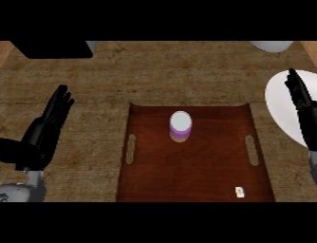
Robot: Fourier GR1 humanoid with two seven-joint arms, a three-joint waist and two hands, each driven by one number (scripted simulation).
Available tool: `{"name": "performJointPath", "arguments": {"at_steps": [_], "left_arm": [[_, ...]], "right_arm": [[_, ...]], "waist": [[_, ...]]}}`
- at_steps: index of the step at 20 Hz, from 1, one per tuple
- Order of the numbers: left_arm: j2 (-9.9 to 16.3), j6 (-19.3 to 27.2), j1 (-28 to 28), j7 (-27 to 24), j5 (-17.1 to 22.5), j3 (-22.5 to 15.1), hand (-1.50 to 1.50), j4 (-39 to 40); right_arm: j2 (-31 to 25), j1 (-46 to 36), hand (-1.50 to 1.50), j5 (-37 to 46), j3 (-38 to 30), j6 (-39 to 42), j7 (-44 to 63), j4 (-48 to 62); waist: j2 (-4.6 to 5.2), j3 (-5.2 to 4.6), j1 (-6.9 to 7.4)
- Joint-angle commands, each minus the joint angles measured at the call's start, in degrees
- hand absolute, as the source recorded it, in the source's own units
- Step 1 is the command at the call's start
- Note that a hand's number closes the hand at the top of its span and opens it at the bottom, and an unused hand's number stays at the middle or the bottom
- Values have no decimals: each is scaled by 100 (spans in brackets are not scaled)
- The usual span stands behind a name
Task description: Pick the can from the tray and place it in the plate
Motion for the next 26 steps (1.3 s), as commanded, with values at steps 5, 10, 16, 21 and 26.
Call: {"name": "performJointPath", "arguments": {"at_steps": [5,10,16,21,26], "left_arm": [[36,213,-40,464,-339,-146,0,378],[-99,336,180,752,-428,-288,0,680],[-201,496,60,852,-539,-302,0,813],[-314,707,-12,1015,-656,-292,0,900],[-326,749,77,1239,-712,-371,0,619]], "right_arm": [[839,-957,150,-1171,1427,2637,278,-531],[-678,-2134,150,2004,1842,1771,-1285,-1039],[1228,-1201,-150,-961,1542,3228,-1778,726],[702,-2247,-150,136,2012,4534,-3152,1915],[259,-3006,-150,1408,2244,3726,-3420,1993]], "waist": [[284,-102,763],[161,-135,521],[360,-94,466],[240,-118,357],[178,-123,253]]}}
